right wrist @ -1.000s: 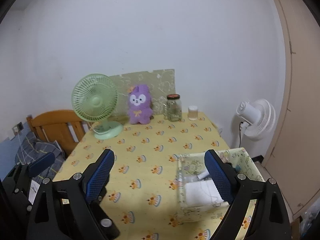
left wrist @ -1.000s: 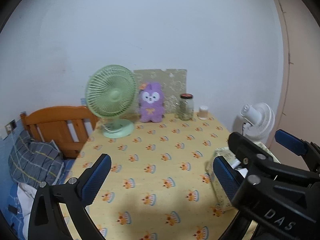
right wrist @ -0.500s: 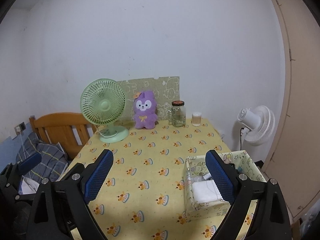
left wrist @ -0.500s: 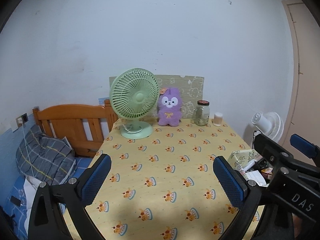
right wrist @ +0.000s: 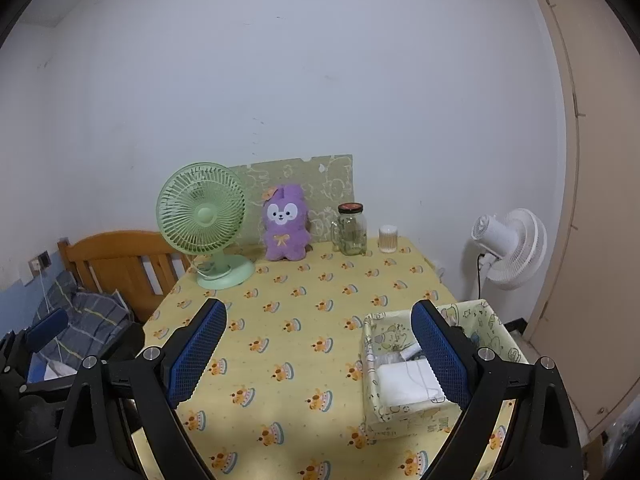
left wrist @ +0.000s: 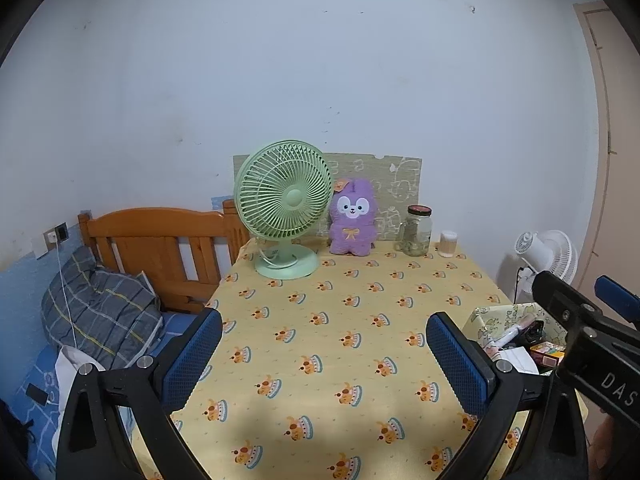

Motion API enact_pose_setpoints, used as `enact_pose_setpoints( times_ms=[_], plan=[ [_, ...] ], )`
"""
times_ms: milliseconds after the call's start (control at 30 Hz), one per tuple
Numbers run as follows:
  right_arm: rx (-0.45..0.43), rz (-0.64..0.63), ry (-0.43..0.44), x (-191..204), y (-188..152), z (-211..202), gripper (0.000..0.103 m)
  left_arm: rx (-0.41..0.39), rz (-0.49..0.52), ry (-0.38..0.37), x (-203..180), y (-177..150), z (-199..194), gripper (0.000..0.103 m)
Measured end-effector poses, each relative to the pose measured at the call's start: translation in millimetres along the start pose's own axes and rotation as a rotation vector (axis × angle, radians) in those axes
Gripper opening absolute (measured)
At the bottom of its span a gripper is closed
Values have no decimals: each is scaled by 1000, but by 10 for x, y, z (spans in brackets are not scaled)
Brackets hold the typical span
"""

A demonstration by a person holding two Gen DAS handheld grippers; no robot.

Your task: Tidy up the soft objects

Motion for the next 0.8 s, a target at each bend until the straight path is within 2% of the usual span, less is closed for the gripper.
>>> enact_pose_setpoints(
  times_ms=[800],
  plan=[
    [1,1,-20,-188,-7,-9,95,-5,5,13,-101,9,-34,103]
  ],
)
Point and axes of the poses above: each gripper's, at about its wrist camera, not at the fingertips, and z roughly the way its jaws point, x to its left, y to its top, the point moved 3 cm from there along z, roughly the way its jaws point, and after that the axes turned 3 degrees about -x, right-handed, at the moved point
